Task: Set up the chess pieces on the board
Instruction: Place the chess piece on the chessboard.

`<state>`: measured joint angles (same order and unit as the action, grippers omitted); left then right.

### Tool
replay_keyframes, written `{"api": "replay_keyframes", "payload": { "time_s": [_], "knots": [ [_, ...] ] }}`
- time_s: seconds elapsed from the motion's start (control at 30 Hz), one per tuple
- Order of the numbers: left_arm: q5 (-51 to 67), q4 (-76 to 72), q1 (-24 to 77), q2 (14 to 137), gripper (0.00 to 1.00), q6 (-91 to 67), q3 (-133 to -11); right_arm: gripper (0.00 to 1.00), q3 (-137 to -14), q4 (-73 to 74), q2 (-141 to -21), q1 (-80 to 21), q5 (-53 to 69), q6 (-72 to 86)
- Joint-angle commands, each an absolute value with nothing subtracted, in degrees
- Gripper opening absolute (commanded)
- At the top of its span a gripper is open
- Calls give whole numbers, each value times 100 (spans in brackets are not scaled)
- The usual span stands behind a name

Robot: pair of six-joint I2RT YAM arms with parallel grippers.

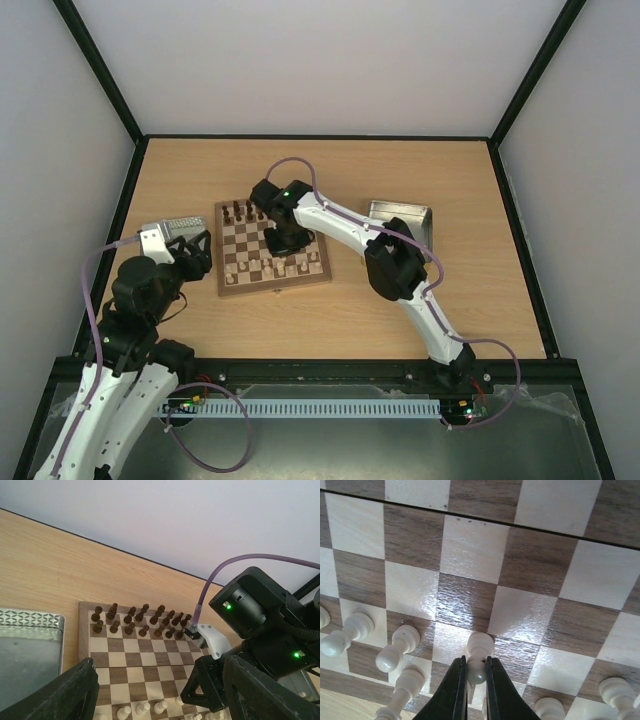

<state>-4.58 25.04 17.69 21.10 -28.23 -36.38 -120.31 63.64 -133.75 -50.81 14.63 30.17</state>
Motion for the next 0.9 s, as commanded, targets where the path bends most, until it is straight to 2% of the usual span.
{"api": "replay_keyframes", "payload": {
  "time_s": [0.0, 0.4, 0.63, 0.87],
  "knots": [
    [-510, 2436, 1746, 2136, 70, -2777, -3624, 4, -12179, 6339, -13430, -5117, 1658, 2965],
    [-503, 2432, 1741, 2136, 70, -2775, -3622, 7, -12178, 6283, -13430, -5154, 1912, 2944],
    [-452, 2418, 1745, 2153, 70, -2755, -3619, 24, -12219, 6285, -13409, -5156, 1872, 2985],
    [-466, 2417, 1744, 2171, 70, -2777, -3616, 27, -12348, 6145, -13148, -5145, 1616, 3163]
  ]
}}
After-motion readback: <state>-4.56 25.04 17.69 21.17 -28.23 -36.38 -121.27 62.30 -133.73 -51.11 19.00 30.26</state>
